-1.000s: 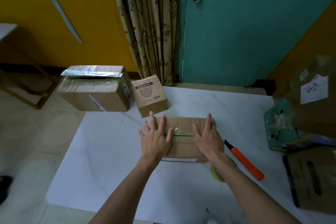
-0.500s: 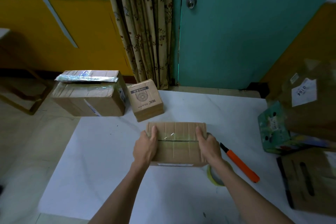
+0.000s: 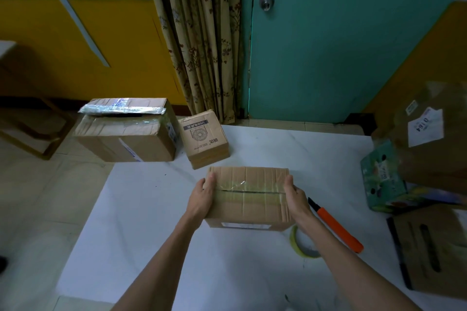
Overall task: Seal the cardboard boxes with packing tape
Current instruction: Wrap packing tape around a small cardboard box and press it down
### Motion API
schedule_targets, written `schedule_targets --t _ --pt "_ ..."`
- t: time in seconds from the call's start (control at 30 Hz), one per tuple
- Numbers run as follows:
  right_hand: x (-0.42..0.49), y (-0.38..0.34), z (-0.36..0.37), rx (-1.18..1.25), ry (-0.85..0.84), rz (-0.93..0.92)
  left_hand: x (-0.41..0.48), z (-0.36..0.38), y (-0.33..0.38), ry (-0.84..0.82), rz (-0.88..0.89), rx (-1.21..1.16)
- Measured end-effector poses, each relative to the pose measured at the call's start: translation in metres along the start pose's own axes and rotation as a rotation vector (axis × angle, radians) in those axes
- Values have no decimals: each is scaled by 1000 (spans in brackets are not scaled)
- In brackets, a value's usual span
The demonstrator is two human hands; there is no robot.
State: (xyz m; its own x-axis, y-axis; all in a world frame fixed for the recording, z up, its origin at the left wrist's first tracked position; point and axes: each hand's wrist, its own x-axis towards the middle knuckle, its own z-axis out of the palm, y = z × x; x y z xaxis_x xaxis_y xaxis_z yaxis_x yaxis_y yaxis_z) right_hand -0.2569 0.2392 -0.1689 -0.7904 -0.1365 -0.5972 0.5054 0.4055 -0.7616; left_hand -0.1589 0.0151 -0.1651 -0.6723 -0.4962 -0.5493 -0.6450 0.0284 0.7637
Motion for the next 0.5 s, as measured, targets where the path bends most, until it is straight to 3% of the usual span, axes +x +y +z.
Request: schedule_targets --t 0.1,0.3,0.43,0.5 --pt "-1 8 -2 79 -17 2 -5 6 -2 -9 7 -98" --pt "4 10 2 20 44 -44 0 5 0 -31 2 -68" --pt "-1 4 3 -9 157 -180 1 7 5 224 130 97" --pt "0 3 5 -90 145 -206 -3 10 11 274 191 203"
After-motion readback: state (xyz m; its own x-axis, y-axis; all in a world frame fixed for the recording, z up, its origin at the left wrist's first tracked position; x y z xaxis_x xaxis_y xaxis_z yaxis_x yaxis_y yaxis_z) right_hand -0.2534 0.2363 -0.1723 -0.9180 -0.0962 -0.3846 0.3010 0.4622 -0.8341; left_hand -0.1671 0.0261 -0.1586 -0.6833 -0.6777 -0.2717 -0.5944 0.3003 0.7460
